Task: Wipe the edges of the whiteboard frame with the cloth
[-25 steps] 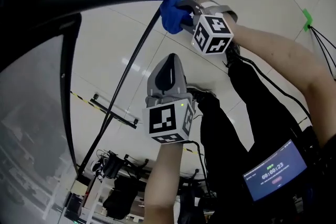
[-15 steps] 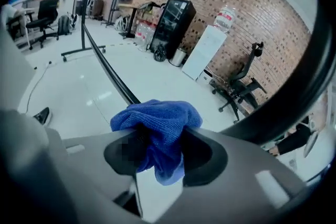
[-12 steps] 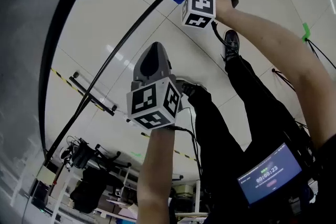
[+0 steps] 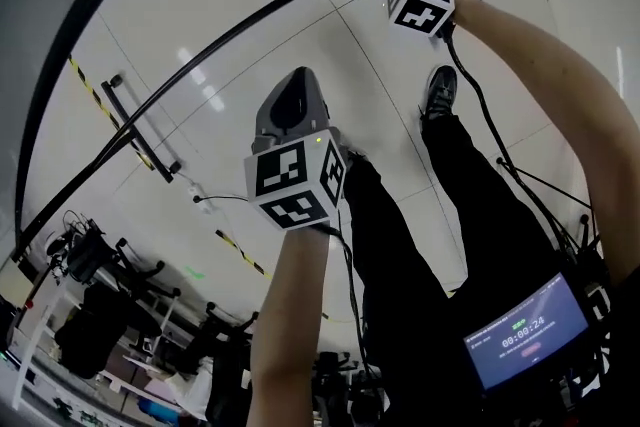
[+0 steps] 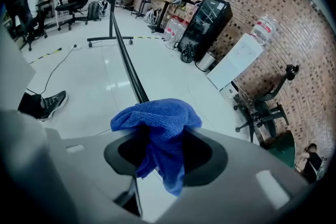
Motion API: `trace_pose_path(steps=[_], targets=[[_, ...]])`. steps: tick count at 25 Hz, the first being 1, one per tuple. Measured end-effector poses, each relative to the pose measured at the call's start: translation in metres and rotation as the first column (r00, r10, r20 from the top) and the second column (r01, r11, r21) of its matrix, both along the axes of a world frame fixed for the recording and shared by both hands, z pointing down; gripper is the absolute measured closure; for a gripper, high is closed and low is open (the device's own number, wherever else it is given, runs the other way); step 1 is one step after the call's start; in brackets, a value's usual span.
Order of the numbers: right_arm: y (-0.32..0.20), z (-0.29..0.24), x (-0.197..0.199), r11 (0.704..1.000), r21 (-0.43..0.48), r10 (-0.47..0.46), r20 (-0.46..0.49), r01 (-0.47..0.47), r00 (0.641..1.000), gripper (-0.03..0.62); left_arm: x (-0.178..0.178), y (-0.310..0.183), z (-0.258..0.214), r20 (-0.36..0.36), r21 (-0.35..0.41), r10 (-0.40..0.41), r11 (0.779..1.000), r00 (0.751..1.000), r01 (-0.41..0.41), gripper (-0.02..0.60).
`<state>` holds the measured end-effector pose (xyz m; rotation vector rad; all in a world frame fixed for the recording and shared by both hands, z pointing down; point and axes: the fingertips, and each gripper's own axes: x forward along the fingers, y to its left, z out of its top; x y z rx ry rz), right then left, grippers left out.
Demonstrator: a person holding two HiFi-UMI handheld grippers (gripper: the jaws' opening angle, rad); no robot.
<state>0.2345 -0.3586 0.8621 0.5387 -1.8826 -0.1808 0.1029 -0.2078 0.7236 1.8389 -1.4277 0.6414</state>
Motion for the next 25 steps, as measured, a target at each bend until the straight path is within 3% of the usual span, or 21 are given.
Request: trace_pose_path(steps=[6,14,19,25], targets=[[-0.004,0.002,-0.012,0.992,-0.010,-0.125,-0.043,0.125,0.991,0.413,-0.023,0.023,0.017,-0.017,-0.027,-0.159,0.987,0.987,0.158,0.578],[0.001,0.000,-0.027,0.985,-0.017,-0.170,-0.090,0.169,0.981,0.411,-0.061,0.044,0.036,0.047,-0.019,-0.205,0.978,0.978,0.206,0.578],[0.010,-0.001,-0.063,0.961,-0.016,-0.276,-0.117,0.276,0.954,0.408,-0.096,0.060,0.031,0.061,0.022,-0.269,0.963,0.961,0.268,0.578],[0.018,-0.005,-0.089,0.955,-0.030,-0.295,-0.071,0.294,0.953,0.408,-0.125,0.078,0.033,0.083,0.035,-0.316,0.949,0.945,0.314,0.578]])
